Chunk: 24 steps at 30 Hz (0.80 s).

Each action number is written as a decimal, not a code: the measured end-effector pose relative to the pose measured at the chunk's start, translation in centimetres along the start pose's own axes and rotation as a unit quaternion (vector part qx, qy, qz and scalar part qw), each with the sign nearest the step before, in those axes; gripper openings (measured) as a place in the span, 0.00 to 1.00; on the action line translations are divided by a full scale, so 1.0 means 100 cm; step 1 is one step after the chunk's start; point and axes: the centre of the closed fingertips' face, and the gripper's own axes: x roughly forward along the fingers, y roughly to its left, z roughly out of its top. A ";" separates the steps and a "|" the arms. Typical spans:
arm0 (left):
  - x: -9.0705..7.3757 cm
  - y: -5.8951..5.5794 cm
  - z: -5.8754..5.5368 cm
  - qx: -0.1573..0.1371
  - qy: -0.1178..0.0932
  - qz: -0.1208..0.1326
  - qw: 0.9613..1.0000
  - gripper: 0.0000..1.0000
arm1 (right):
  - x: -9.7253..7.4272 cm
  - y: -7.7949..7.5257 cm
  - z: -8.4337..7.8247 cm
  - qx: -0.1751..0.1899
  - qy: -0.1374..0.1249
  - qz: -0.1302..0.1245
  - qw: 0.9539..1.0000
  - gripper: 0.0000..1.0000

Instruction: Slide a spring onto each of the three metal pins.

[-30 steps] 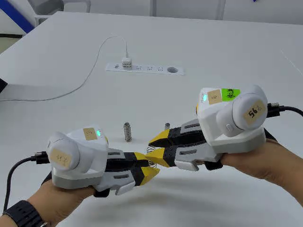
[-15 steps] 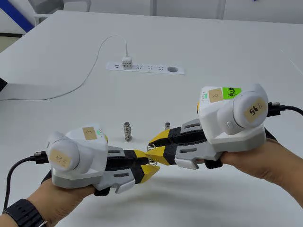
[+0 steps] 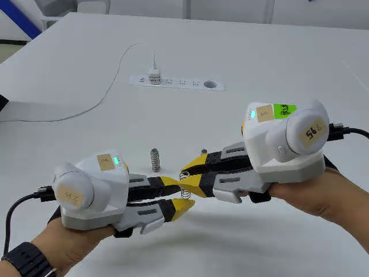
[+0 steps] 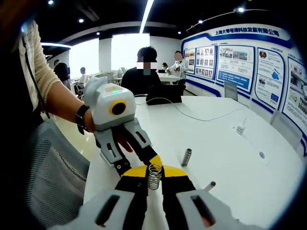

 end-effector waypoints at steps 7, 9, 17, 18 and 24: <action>-0.005 0.005 -0.005 -0.001 0.001 0.010 1.000 0.30 | -0.004 -0.009 0.002 0.003 -0.005 -0.012 1.000 0.11; -0.007 0.007 -0.005 -0.001 0.000 0.014 1.000 0.33 | -0.005 -0.012 0.003 0.004 -0.007 -0.016 1.000 0.11; -0.012 0.011 -0.006 -0.006 -0.005 0.023 1.000 0.39 | -0.010 -0.022 0.005 0.008 -0.014 -0.034 0.999 0.11; -0.013 0.011 -0.006 -0.008 -0.006 0.024 1.000 0.41 | -0.011 -0.023 0.006 0.009 -0.015 -0.035 0.999 0.11; -0.016 0.012 -0.010 -0.012 -0.004 0.029 1.000 0.46 | -0.018 -0.036 0.009 0.011 -0.022 -0.054 0.998 0.11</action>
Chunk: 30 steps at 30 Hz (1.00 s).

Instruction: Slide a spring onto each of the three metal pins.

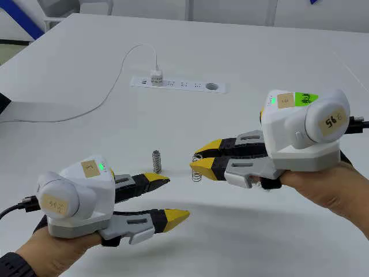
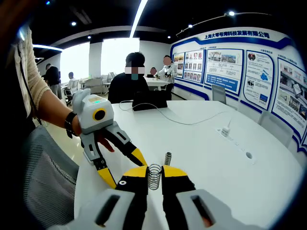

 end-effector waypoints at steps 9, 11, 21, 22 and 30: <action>-0.009 0.005 -0.005 -0.013 -0.001 0.011 1.000 0.55 | -0.008 -0.018 0.005 0.001 -0.009 -0.025 1.000 0.11; -0.012 0.007 -0.007 -0.014 -0.001 0.015 1.000 0.56 | -0.009 -0.022 0.007 0.003 -0.012 -0.032 0.999 0.11; -0.018 0.013 -0.012 -0.018 0.002 0.030 0.999 0.63 | -0.010 -0.041 0.010 0.004 -0.016 -0.056 0.998 0.11; -0.019 0.013 -0.012 -0.019 0.002 0.030 0.999 0.64 | -0.010 -0.043 0.011 0.005 -0.018 -0.057 0.998 0.11; -0.025 0.015 -0.015 -0.024 0.001 0.038 0.999 0.71 | -0.005 -0.057 0.010 0.013 -0.021 -0.073 0.997 0.11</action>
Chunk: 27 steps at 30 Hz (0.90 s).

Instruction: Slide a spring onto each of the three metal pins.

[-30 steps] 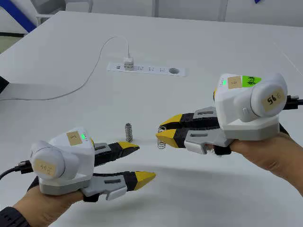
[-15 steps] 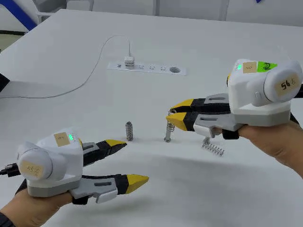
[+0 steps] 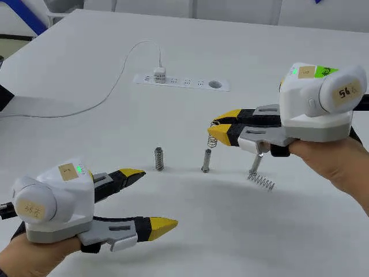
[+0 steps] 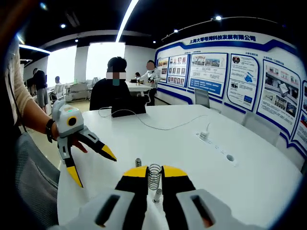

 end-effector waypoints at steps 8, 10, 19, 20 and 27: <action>-0.002 0.004 0.000 -0.002 -0.003 0.008 1.000 0.77 | 0.008 -0.008 -0.007 0.012 0.006 -0.009 1.000 0.11; -0.003 0.004 0.001 -0.007 -0.006 0.008 1.000 0.78 | 0.011 -0.009 -0.010 0.014 0.009 -0.010 1.000 0.11; -0.004 0.008 -0.001 -0.008 -0.005 0.012 1.000 0.81 | 0.019 -0.009 -0.022 0.019 0.023 -0.007 1.000 0.11; -0.004 0.009 -0.002 -0.009 -0.005 0.012 1.000 0.81 | 0.019 -0.009 -0.023 0.020 0.023 -0.007 1.000 0.11; -0.005 0.010 -0.002 -0.010 -0.004 0.015 1.000 0.83 | 0.022 -0.009 -0.026 0.024 0.026 -0.006 0.999 0.11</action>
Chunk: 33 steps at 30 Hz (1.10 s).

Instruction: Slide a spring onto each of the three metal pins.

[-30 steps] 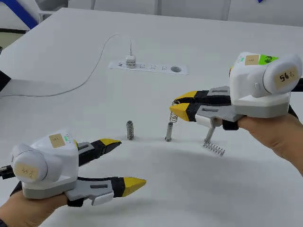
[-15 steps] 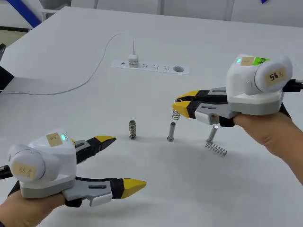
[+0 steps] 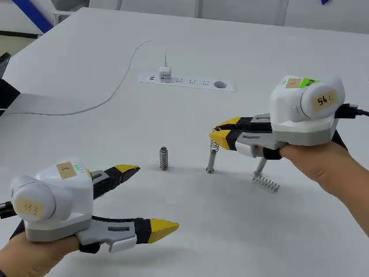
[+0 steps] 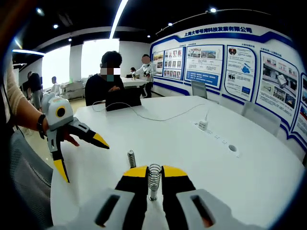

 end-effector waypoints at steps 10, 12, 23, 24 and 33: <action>-0.001 0.000 0.001 0.000 0.002 0.001 1.000 0.84 | 0.003 0.000 -0.007 0.003 0.003 -0.001 1.000 0.11; -0.001 0.000 0.001 0.000 0.002 0.002 1.000 0.84 | 0.004 -0.001 -0.008 0.005 0.003 -0.001 1.000 0.11; 0.000 0.000 0.001 0.000 0.003 0.002 1.000 0.84 | 0.010 -0.002 -0.021 0.013 0.005 -0.005 1.000 0.11; 0.000 0.000 0.001 0.000 0.003 0.002 1.000 0.84 | 0.010 -0.002 -0.022 0.014 0.005 -0.005 1.000 0.11; -0.002 0.003 0.001 -0.001 0.002 0.006 1.000 0.84 | 0.016 -0.001 -0.032 0.016 0.012 -0.008 1.000 0.12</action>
